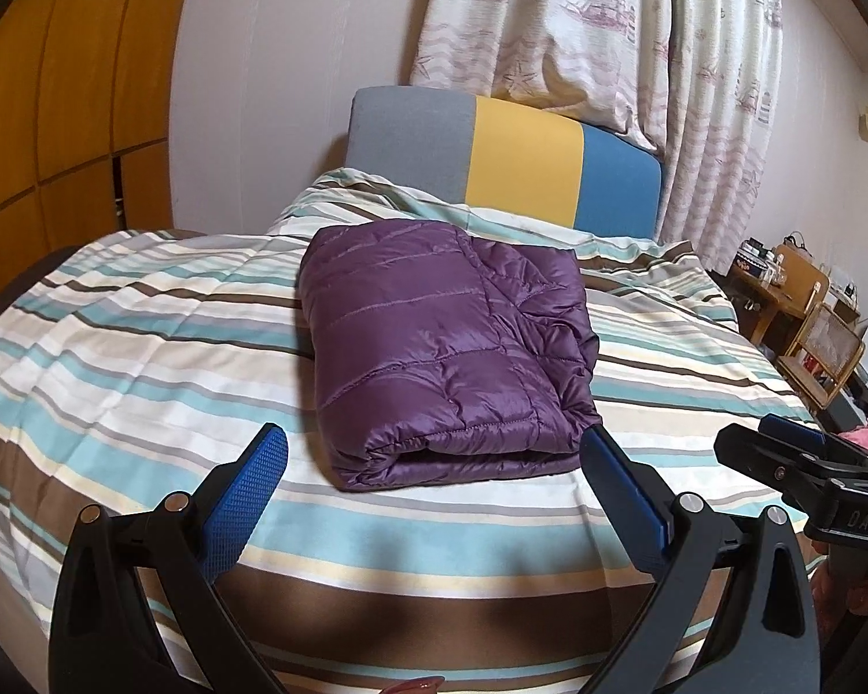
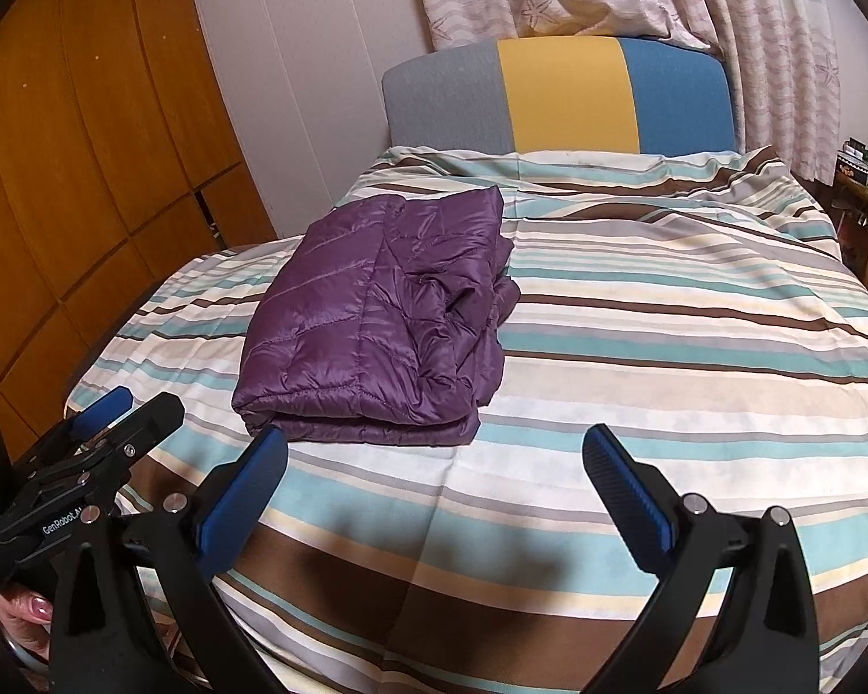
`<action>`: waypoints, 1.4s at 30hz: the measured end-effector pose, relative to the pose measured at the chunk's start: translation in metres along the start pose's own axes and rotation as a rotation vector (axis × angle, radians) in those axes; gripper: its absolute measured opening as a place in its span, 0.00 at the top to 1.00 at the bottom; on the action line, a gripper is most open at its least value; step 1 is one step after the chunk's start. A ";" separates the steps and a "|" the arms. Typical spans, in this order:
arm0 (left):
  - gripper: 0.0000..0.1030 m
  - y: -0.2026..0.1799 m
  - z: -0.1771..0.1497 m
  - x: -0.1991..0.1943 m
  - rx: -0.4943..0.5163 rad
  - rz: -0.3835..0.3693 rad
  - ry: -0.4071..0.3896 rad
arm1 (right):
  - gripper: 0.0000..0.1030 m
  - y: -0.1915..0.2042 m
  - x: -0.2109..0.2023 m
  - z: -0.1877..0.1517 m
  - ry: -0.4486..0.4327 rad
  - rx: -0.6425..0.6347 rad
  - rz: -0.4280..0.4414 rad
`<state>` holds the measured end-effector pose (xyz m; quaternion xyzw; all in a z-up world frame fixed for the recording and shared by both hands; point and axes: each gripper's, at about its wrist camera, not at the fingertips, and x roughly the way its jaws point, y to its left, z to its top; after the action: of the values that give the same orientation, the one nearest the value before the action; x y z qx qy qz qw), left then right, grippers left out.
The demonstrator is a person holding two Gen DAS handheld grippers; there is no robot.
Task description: Fold large clothes
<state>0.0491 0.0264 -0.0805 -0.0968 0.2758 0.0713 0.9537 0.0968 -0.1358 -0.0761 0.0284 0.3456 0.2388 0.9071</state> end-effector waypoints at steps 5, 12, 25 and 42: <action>0.03 0.000 0.000 0.001 -0.006 -0.003 0.006 | 0.02 0.000 0.000 0.000 0.004 0.002 0.000; 0.03 0.001 -0.001 0.003 -0.011 -0.004 0.015 | 0.02 0.001 0.001 0.000 0.004 0.003 0.002; 0.03 -0.002 -0.005 0.004 0.000 -0.006 0.020 | 0.02 0.002 0.001 0.000 0.002 -0.003 0.003; 0.03 -0.003 -0.006 0.005 -0.006 -0.011 0.024 | 0.02 0.002 0.002 -0.001 0.003 -0.001 0.003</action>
<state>0.0512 0.0226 -0.0875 -0.1021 0.2866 0.0658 0.9503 0.0962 -0.1335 -0.0775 0.0279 0.3467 0.2404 0.9062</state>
